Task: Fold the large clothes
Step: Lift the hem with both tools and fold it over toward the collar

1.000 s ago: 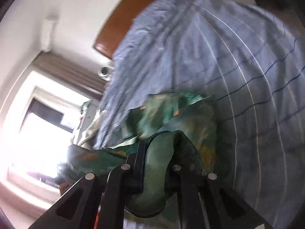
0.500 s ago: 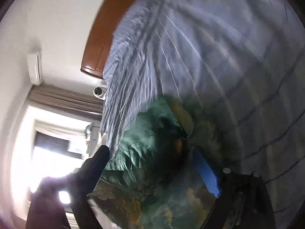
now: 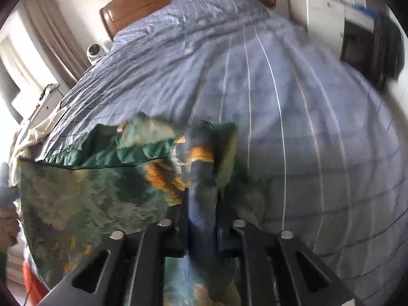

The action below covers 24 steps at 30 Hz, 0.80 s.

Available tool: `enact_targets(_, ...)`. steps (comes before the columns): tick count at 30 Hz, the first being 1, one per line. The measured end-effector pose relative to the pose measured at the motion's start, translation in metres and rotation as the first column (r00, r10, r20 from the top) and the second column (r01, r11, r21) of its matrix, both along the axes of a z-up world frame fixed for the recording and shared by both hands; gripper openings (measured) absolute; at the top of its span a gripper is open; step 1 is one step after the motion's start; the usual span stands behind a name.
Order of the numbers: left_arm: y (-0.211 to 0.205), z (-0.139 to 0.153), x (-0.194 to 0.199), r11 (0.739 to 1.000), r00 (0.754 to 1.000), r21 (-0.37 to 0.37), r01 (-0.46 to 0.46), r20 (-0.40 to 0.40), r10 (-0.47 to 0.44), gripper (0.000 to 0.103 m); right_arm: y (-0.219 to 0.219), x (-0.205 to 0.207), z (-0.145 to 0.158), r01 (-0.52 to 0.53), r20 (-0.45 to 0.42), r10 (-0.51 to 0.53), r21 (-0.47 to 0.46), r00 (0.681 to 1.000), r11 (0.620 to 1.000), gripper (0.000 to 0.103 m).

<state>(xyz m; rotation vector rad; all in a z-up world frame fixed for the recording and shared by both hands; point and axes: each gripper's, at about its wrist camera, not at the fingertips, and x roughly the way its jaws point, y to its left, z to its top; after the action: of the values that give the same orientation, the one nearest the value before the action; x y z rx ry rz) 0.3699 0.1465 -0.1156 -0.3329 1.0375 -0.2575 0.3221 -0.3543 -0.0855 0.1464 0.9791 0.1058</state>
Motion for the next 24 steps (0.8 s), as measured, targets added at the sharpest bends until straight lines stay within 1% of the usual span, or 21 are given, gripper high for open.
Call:
enact_targets(2,0.001,0.017,0.002,1.000,0.998,0.027,-0.014,0.054,0.012,0.009,0.010,0.000,0.023,-0.020,0.058,0.024,-0.079,0.998,0.997,0.012)
enact_targets(3,0.003,0.031,0.002,0.999,0.995,0.038,-0.038,0.097,0.034,0.009,0.014,-0.001,0.038,-0.016,0.104,0.029,-0.117,0.994,0.993,0.012)
enact_targets(5,0.005,0.045,0.007,0.995,0.984,0.062,-0.084,0.166,0.072,0.009,0.016,-0.001,0.060,0.010,0.179,0.018,-0.152,0.984,0.988,0.012)
enact_targets(6,0.005,0.047,0.011,0.991,0.978,0.076,-0.107,0.190,0.091,0.009,0.016,0.001,0.070,0.033,0.218,0.003,-0.162,0.976,0.986,0.012)
enact_targets(7,0.003,0.045,0.016,0.988,0.975,0.093,-0.123,0.197,0.103,0.009,0.015,0.010,0.074,0.055,0.235,-0.014,-0.166,0.972,0.985,0.012)
enact_targets(8,0.000,0.038,0.022,0.980,0.973,0.140,-0.140,0.202,0.110,0.009,0.015,0.016,0.073,0.072,0.237,-0.031,-0.168,0.971,0.983,0.012)
enact_targets(9,-0.007,0.025,0.027,0.965,0.974,0.219,-0.147,0.205,0.102,0.009,0.014,0.024,0.066,0.087,0.220,-0.047,-0.177,0.974,0.980,0.012)
enact_targets(10,-0.013,0.012,0.031,0.950,0.976,0.276,-0.145,0.198,0.091,0.009,0.014,0.033,0.055,0.094,0.201,-0.055,-0.192,0.978,0.977,0.012)
enact_targets(11,-0.017,-0.006,0.034,0.935,0.980,0.325,-0.139,0.179,0.084,0.009,0.013,0.039,0.044,0.099,0.178,-0.063,-0.203,0.982,0.974,0.012)
enact_targets(12,-0.019,-0.027,0.036,0.929,0.986,0.348,-0.128,0.146,0.082,0.010,0.011,0.046,0.022,0.109,0.131,-0.083,-0.206,0.988,0.973,0.012)
enact_targets(14,-0.016,-0.054,0.032,0.937,0.988,0.325,-0.128,0.128,0.091,0.012,0.007,0.052,-0.014,0.117,0.056,-0.108,-0.205,0.993,0.972,0.012)
enact_targets(15,-0.015,-0.059,0.029,0.940,0.985,0.311,-0.138,0.145,0.097,0.012,0.007,0.053,-0.038,0.112,0.022,-0.110,-0.205,0.994,0.972,0.012)
enact_targets(17,-0.013,-0.062,0.024,0.944,0.981,0.297,-0.144,0.171,0.095,0.013,0.007,0.053,-0.062,0.105,0.011,-0.105,-0.218,0.994,0.970,0.011)
enact_targets(18,-0.010,-0.064,0.024,0.948,0.980,0.285,-0.142,0.173,0.095,0.013,0.008,0.052,-0.069,0.111,0.025,-0.108,-0.222,0.994,0.969,0.012)
enact_targets(21,-0.007,-0.068,0.024,0.955,0.979,0.259,-0.144,0.179,0.099,0.014,0.011,0.048,-0.076,0.131,0.048,-0.123,-0.224,0.991,0.966,0.012)
enact_targets(24,-0.007,-0.070,0.025,0.956,0.977,0.255,-0.145,0.189,0.098,0.015,0.010,0.044,-0.079,0.138,0.064,-0.127,-0.223,0.990,0.965,0.013)
